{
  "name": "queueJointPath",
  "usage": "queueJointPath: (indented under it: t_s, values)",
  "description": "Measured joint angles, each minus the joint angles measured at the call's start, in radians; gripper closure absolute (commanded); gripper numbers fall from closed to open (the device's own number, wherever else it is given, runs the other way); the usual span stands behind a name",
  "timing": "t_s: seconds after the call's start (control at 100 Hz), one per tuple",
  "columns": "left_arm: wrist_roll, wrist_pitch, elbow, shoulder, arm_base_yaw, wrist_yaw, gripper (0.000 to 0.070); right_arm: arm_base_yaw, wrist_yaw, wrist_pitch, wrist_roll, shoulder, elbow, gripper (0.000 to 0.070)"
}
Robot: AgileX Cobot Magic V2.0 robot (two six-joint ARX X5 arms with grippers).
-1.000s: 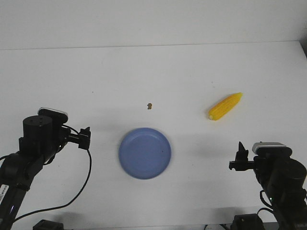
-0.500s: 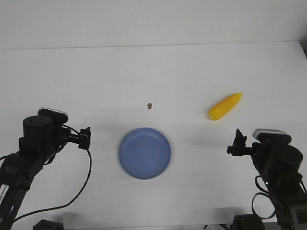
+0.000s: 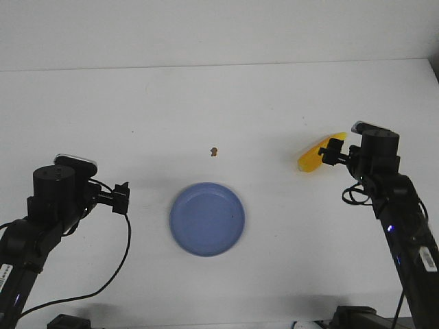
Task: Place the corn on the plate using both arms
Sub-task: 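Reach the right gripper to the yellow corn and grasp it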
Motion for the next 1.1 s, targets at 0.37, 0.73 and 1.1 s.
queueJointPath:
  t_s: [0.37, 0.73, 1.1]
  values:
    - [-0.008, 0.000, 0.000, 0.000, 0.000, 0.000, 0.0070, -0.030, -0.031, 0.056, 0.046, 0.261, 0.117, 0.0213]
    - [-0.019, 0.000, 0.000, 0.000, 0.000, 0.000, 0.0070, -0.029, -0.043, 0.100, 0.082, 0.356, 0.117, 0.0214]
    - [-0.019, 0.000, 0.000, 0.000, 0.000, 0.000, 0.0070, -0.007, -0.074, 0.116, 0.099, 0.396, 0.117, 0.0214]
